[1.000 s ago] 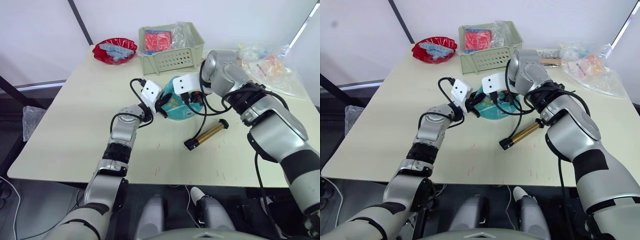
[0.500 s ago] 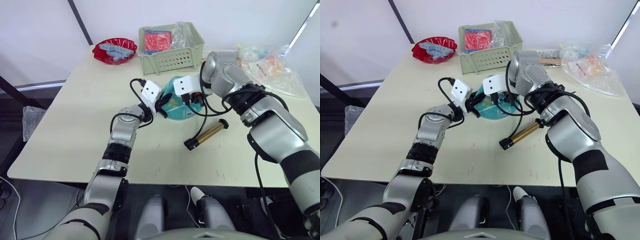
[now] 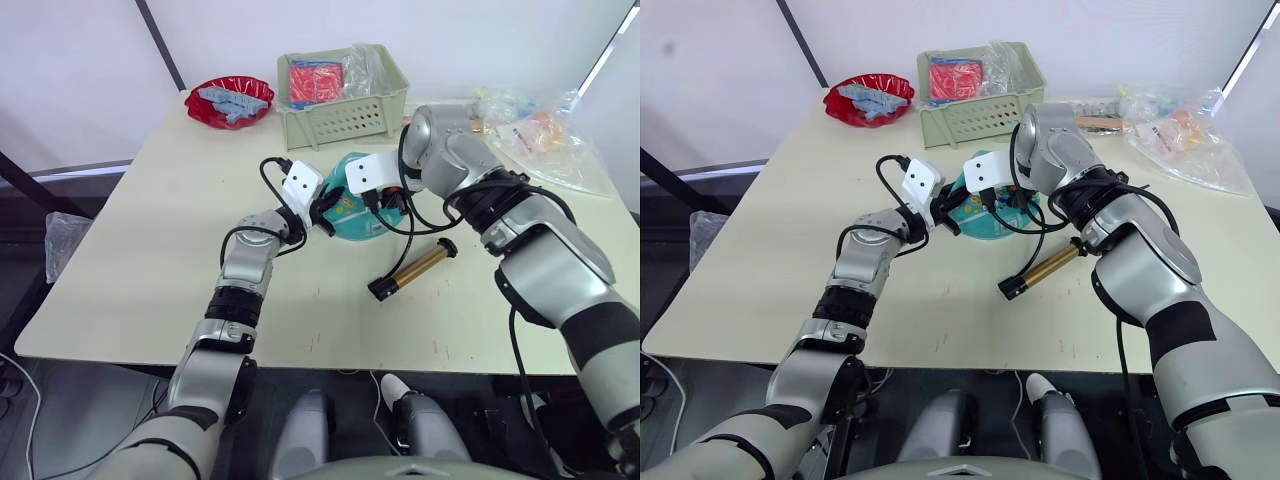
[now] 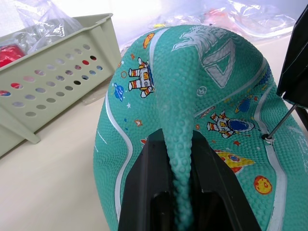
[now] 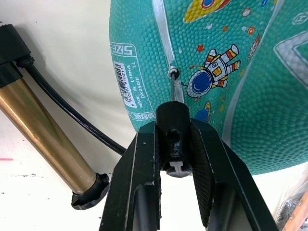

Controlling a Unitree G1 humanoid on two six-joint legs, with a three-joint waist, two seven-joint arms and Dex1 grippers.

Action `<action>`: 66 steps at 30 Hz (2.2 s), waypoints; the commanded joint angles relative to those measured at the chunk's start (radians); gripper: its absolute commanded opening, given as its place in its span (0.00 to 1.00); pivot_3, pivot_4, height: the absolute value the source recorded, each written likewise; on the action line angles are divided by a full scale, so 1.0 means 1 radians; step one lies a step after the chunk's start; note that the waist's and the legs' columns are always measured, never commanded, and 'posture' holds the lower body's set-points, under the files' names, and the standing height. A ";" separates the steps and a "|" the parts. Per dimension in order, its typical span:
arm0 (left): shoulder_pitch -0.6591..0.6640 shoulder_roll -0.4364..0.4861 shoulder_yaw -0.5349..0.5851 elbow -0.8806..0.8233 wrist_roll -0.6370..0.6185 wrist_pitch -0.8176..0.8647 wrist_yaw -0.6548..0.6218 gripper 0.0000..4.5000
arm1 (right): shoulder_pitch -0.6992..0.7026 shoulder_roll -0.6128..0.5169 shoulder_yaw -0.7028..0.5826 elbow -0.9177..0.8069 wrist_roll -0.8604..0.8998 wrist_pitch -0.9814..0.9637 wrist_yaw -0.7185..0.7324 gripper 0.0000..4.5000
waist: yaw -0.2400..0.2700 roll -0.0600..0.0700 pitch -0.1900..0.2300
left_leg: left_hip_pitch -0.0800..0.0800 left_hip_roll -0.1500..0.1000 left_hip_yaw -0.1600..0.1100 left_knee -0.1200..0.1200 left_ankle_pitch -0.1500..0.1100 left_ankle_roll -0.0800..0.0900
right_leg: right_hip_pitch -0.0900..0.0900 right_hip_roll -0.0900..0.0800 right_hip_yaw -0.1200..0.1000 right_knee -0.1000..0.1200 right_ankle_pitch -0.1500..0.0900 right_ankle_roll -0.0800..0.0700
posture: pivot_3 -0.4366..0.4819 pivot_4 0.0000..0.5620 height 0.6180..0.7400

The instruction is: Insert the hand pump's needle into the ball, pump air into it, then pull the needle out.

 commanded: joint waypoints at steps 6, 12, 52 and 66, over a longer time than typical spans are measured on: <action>0.039 -0.017 -0.051 0.046 0.021 0.029 -0.022 0.00 | -0.012 0.018 0.004 0.012 -0.022 -0.058 -0.033 0.08 | -0.001 0.000 0.000 | 0.000 0.000 0.000 0.000 0.000 0.000 | 0.000 0.000 0.000 0.000 0.000 0.000 | 0.48 0.27 0.98; 0.043 -0.027 -0.051 0.022 0.010 0.032 -0.031 0.00 | -0.018 0.057 0.016 0.044 -0.046 -0.102 -0.028 0.08 | -0.002 0.000 -0.001 | 0.001 0.000 0.000 0.000 0.000 0.000 | 0.000 0.000 0.000 0.000 0.000 0.000 | 0.48 0.27 0.98; 0.080 -0.035 -0.021 -0.021 -0.033 0.129 -0.037 0.00 | 0.037 0.212 -0.060 0.434 -0.077 -0.318 -0.305 0.08 | -0.033 0.002 -0.023 | 0.021 -0.001 0.000 -0.007 0.000 0.000 | 0.018 -0.001 0.001 -0.002 -0.005 -0.001 | 0.48 0.27 0.98; 0.081 -0.032 -0.022 -0.022 -0.032 0.135 -0.036 0.00 | 0.057 0.227 -0.055 0.455 -0.102 -0.391 -0.366 0.08 | -0.048 0.002 -0.031 | 0.024 -0.001 -0.001 -0.009 0.000 0.000 | 0.020 -0.001 0.001 -0.002 -0.006 -0.002 | 0.48 0.27 0.98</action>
